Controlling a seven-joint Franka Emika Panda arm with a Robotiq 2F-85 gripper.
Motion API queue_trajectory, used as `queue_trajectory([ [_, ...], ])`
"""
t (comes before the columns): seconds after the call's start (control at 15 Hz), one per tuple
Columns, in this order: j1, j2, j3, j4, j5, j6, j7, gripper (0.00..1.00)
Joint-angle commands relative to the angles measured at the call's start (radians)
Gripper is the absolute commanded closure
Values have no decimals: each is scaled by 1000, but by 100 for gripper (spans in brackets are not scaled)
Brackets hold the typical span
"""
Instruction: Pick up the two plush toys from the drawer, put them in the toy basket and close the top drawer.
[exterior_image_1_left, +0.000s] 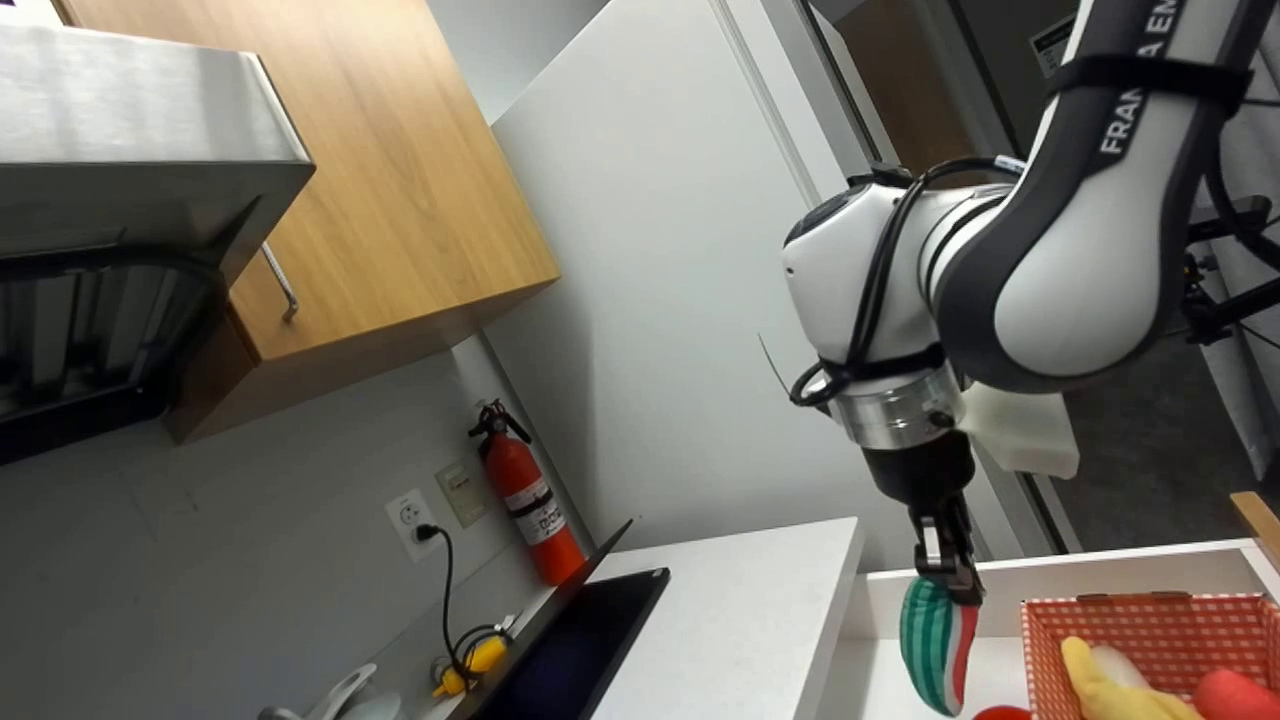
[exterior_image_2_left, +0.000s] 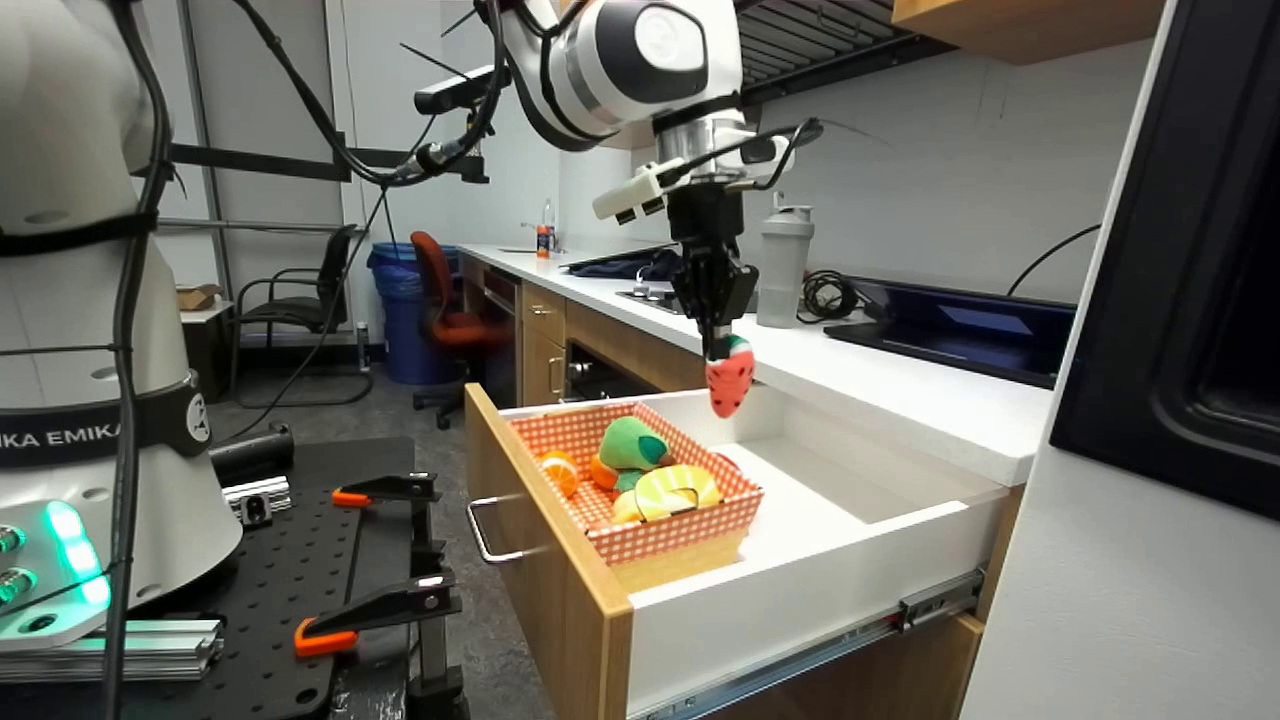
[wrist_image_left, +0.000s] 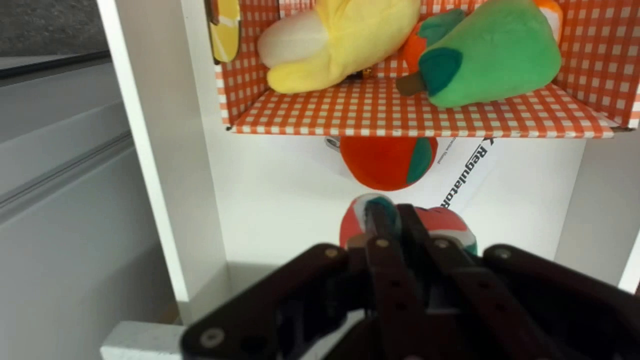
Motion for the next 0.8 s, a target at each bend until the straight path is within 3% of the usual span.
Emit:
queue_trajectory([
  [0.0, -43, -172, 5, -101, -15, -53, 20, 98],
  [0.4, -77, -329, 30, -216, 14, -181, -8, 98],
  [0.73, -46, -336, 66, -260, 49, -240, -37, 98],
])
